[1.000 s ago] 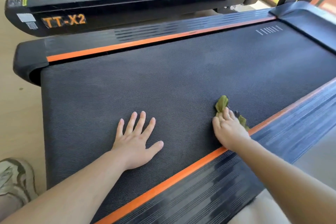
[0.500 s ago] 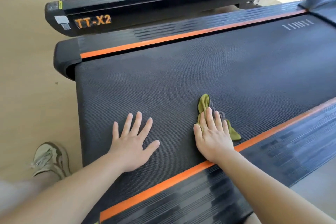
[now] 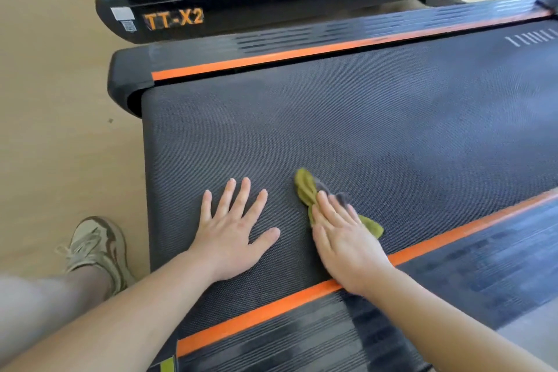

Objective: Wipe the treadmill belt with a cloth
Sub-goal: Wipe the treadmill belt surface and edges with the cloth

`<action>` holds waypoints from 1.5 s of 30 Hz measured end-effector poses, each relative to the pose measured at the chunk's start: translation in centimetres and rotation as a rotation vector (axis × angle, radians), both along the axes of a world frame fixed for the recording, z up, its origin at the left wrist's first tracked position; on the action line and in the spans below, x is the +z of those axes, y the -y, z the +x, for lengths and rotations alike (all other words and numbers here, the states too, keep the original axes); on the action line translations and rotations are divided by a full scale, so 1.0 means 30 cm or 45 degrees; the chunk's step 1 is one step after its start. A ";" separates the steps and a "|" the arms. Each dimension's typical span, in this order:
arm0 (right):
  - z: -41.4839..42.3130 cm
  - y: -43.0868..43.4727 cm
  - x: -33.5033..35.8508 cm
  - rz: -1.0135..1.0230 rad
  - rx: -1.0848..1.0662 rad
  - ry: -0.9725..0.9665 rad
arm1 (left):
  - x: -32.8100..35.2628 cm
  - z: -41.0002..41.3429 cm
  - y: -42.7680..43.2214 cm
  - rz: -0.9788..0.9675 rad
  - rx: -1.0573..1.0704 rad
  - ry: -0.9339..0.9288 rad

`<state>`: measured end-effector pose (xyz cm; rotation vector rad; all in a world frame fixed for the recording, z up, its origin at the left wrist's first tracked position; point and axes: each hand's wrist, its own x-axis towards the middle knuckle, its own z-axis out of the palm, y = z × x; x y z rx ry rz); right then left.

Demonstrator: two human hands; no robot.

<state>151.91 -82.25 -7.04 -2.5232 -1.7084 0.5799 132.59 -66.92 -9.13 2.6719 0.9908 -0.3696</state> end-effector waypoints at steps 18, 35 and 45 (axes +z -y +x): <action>-0.078 -0.035 0.008 0.026 -0.193 0.101 | 0.031 0.013 -0.024 -0.201 -0.008 -0.096; -0.292 -0.191 0.031 -0.258 -0.839 0.169 | 0.029 -0.215 -0.423 -0.085 -0.375 0.119; -0.817 -0.291 0.037 -0.025 -0.383 0.172 | 0.007 -0.245 -0.528 -0.130 -0.642 0.119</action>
